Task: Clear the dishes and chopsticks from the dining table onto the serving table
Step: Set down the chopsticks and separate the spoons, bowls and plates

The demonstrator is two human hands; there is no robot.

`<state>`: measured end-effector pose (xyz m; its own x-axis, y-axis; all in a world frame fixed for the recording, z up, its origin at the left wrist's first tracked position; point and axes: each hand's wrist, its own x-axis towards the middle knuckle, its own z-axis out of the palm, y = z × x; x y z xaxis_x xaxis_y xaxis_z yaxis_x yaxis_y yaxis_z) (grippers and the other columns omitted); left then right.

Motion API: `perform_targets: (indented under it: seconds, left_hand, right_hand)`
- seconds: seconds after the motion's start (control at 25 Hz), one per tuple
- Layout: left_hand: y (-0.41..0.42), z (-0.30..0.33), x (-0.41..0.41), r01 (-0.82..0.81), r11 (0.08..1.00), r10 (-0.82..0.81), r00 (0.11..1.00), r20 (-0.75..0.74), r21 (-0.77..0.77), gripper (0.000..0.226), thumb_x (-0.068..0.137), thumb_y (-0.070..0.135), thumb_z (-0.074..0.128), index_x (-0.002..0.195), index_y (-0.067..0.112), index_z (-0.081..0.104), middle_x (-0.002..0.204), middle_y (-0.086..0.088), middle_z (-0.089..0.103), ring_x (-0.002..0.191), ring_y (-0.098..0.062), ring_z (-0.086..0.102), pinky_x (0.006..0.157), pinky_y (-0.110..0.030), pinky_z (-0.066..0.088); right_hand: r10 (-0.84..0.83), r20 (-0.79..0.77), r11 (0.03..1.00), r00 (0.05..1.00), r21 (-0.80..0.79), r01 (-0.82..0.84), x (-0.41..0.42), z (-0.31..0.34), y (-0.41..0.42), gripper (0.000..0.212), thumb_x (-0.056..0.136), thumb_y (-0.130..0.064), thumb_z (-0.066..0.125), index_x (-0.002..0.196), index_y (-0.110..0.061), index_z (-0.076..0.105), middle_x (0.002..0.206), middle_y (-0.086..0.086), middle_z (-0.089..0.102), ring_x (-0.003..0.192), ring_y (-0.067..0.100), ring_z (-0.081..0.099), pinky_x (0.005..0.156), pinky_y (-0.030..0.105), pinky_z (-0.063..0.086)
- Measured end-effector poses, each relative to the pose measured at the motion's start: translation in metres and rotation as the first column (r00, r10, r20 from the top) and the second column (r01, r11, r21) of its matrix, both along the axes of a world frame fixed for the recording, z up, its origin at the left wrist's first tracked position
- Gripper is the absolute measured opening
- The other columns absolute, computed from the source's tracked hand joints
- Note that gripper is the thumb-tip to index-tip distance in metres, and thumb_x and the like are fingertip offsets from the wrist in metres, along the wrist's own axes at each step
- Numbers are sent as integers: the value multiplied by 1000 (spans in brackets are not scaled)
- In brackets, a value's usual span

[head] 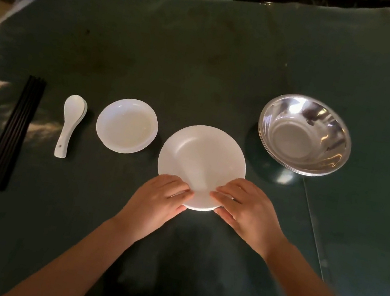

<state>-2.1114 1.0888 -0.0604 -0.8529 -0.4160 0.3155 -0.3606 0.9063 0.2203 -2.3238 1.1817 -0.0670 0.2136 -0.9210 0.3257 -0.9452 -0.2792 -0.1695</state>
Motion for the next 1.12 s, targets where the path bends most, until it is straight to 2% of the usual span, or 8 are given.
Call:
perform_targets:
  seconds: [0.28,0.56,0.8,0.92,0.96,1.0,1.08,1.12]
  left_hand:
    - [-32,8,-26,-166,985,164,985,49,45,35,61,3,81,95,6,71,89,-8,71,83,-25,69,72,-33,57]
    - [-53,5,-33,-214,975,210,976,63,60,37,63,3,80,99,6,70,92,-9,72,85,-26,68,75,-36,57]
    - [-50,12,-33,-241,966,234,969,75,93,38,70,9,77,106,5,67,101,-12,71,94,-27,68,82,-36,54]
    - [-34,21,-11,-309,944,316,948,-48,118,33,81,20,67,113,9,65,108,-6,69,100,-18,64,86,-29,52]
    - [-28,25,1,-387,903,413,900,-135,186,30,84,23,62,112,12,65,107,0,67,100,-11,62,86,-22,50]
    - [-27,31,16,-482,825,549,808,-214,296,27,85,24,58,110,17,65,105,7,65,98,-4,59,86,-15,46]
    - [-35,43,43,-570,562,805,544,-238,599,20,87,23,55,104,25,66,99,18,64,91,5,59,79,-7,44]
    - [-47,47,55,-530,402,890,416,-184,747,18,88,22,54,99,26,67,97,16,66,88,5,61,77,-9,45]
  right_hand:
    - [-86,42,996,995,32,85,-11,6,-46,28,65,-15,80,91,-15,71,90,0,72,86,23,66,68,30,56]
    - [-36,0,999,999,34,36,-19,8,-75,28,62,-16,82,88,-15,71,86,0,72,84,24,66,61,30,56]
    - [-66,35,995,997,71,63,-14,10,-75,27,66,-17,79,92,-12,71,92,5,71,88,26,65,71,35,59]
    - [-151,140,985,979,101,138,-4,21,-77,32,72,-24,76,101,-12,69,101,8,70,96,28,64,79,39,58]
    - [-215,219,974,952,126,190,2,27,-80,32,76,-25,73,105,-13,68,105,8,69,99,27,63,81,39,57]
    - [-284,332,955,900,177,237,11,34,-85,31,79,-26,70,109,-15,66,109,6,67,100,24,62,85,38,55]
    - [-432,553,898,713,335,284,32,47,-102,30,83,-27,66,111,-20,63,113,1,66,97,18,62,88,33,51]
    - [-507,600,856,619,434,280,41,53,-114,28,83,-29,65,110,-22,64,112,-1,66,94,16,63,89,30,49]
